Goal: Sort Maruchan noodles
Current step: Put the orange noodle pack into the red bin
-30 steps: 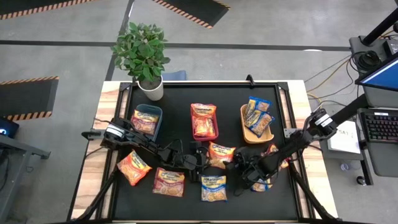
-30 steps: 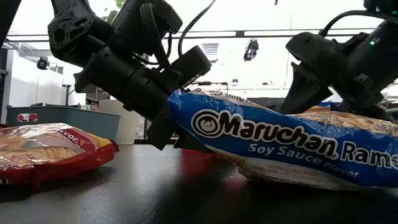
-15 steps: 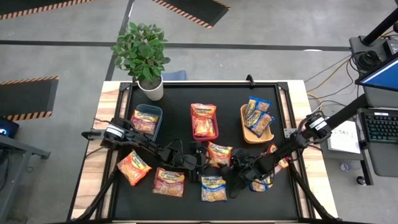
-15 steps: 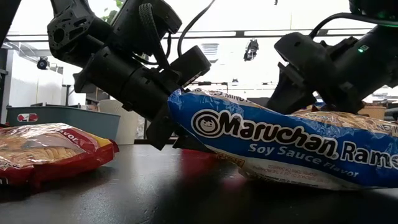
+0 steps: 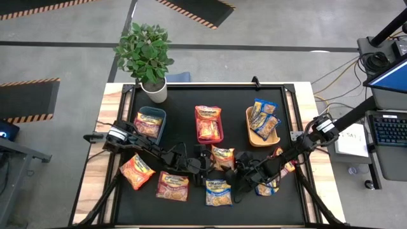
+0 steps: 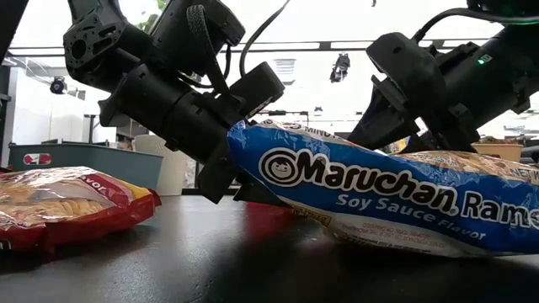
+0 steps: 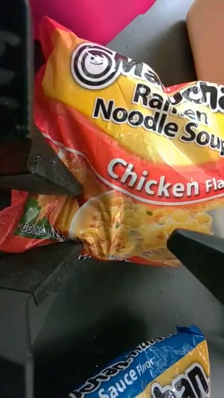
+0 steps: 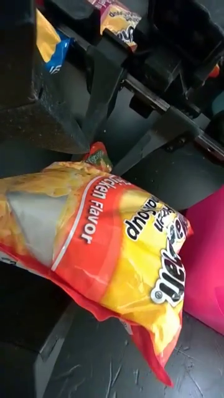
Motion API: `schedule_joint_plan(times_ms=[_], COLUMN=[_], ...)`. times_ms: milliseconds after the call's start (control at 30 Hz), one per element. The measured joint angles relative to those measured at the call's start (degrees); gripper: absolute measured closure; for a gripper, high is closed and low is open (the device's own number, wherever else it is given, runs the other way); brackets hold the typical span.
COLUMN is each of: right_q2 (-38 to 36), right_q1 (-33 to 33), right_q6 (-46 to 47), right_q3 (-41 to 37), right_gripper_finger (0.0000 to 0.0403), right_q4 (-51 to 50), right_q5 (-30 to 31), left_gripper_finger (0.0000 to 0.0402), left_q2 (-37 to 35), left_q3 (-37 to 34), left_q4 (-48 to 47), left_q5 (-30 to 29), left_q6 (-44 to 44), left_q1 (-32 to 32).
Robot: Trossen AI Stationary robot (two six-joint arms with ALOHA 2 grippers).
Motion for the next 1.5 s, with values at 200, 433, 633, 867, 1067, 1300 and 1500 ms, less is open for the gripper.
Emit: schedule_joint_plan(times_ms=[200, 433, 633, 867, 1067, 1300, 1500], right_q2=[0.00, 0.00, -0.02, -0.09, -0.13, -1.22, -1.73], right_q1=[-0.50, -0.73, -0.71, -0.71, -0.66, -0.53, -0.51], right_q6=[-1.32, -2.11, -2.06, -2.06, -2.45, -4.30, -5.46], right_q3=[-0.02, -0.09, -0.09, -0.09, -0.09, -0.09, -0.09], right_gripper_finger=[0.0134, 0.0184, 0.0216, 0.0252, 0.0258, 0.0259, 0.0260], right_q4=[-0.08, -0.08, 0.03, 0.36, 0.28, -0.08, -0.14], right_q5=[0.24, 0.49, 0.61, 0.86, 1.03, 1.14, 1.49], left_gripper_finger=[0.0286, 0.0286, 0.0286, 0.0286, 0.0286, 0.0286, 0.0286], left_q2=[0.02, 0.02, 0.02, 0.07, -0.15, -2.69, -7.45], left_q3=[-0.02, -0.02, -0.02, -0.02, -0.02, -0.16, -0.17], left_q4=[0.25, 0.32, 0.38, 0.80, 0.76, -2.27, -9.18], left_q5=[-0.04, -0.07, -0.07, -0.09, -0.06, 0.48, 0.37], left_q6=[0.15, 0.20, 0.22, 0.22, 0.22, 1.75, 1.88], left_q1=[0.00, 0.02, 0.02, 0.02, -0.01, -0.60, -1.12])
